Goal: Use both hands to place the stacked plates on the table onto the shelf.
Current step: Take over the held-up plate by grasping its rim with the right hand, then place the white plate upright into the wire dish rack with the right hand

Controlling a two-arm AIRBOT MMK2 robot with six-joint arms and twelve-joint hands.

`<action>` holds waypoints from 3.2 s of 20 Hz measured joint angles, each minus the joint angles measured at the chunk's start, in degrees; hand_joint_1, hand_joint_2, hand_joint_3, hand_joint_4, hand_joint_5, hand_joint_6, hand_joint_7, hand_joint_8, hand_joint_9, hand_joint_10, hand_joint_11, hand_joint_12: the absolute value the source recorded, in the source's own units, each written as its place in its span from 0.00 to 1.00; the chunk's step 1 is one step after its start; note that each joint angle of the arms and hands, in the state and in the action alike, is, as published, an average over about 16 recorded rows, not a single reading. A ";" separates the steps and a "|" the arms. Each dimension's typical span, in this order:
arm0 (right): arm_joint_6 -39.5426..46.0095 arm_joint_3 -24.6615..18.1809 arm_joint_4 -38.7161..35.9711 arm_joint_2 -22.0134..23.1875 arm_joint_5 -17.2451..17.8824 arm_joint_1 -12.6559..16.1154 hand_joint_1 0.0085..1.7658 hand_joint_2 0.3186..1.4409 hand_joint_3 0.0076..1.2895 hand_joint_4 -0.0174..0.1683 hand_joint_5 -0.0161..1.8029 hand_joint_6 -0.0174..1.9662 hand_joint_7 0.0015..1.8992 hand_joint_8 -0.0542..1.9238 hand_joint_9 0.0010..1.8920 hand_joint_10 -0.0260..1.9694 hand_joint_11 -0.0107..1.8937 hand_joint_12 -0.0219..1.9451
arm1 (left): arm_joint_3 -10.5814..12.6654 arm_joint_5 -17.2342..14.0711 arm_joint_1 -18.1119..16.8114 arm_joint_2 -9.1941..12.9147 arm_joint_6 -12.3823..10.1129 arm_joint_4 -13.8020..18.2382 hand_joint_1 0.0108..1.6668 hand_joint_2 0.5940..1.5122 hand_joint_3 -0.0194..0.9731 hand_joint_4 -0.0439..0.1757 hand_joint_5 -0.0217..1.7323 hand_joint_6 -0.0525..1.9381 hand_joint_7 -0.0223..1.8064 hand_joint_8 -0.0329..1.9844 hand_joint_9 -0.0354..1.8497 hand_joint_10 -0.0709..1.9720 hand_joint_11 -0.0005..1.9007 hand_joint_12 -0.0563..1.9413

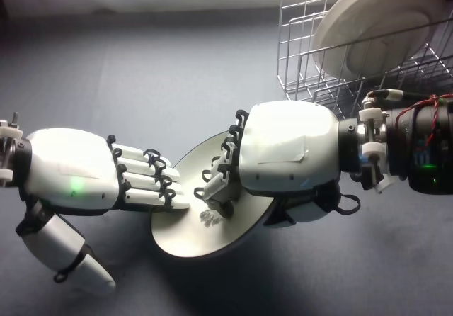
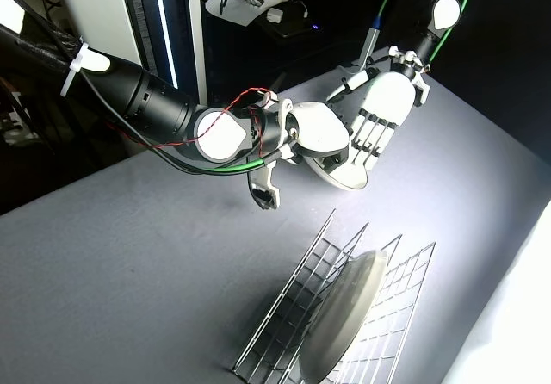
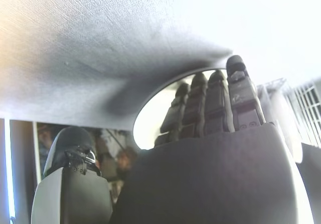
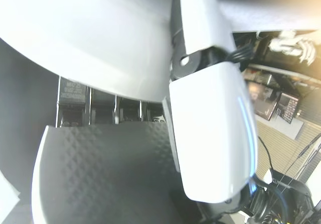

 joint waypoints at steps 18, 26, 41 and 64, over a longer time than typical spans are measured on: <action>0.42 -9.72 10.52 9.36 -1.59 7.09 0.71 0.59 0.00 0.17 0.52 0.48 0.56 0.40 0.63 0.18 0.49 0.64 | -0.15 -4.95 -12.64 10.85 -3.35 1.00 0.00 0.51 0.04 0.20 0.02 0.03 0.02 0.02 0.03 0.01 0.01 0.03; 0.63 -13.37 23.52 13.86 -3.18 10.14 0.71 0.60 0.00 0.18 0.54 0.50 0.58 0.40 0.65 0.19 0.48 0.66 | 0.43 -5.54 -14.34 12.58 -4.83 0.93 0.00 0.52 0.04 0.20 0.02 0.03 0.02 0.02 0.03 0.01 0.01 0.03; 1.32 -14.12 49.04 18.01 -5.38 13.62 0.73 0.60 0.00 0.10 0.53 0.50 0.57 0.41 0.58 0.40 0.47 0.69 | 0.64 -5.41 -15.04 12.18 -2.57 1.27 0.00 0.52 0.04 0.20 0.03 0.03 0.02 0.02 0.03 0.01 0.01 0.03; 1.36 -9.71 52.38 23.74 -2.67 10.98 0.77 0.60 0.00 0.06 0.51 0.54 0.53 0.46 0.50 0.59 0.46 0.71 | 0.96 -4.23 -14.67 11.55 -6.23 2.76 0.00 0.52 0.04 0.20 0.02 0.03 0.02 0.02 0.03 0.01 0.01 0.03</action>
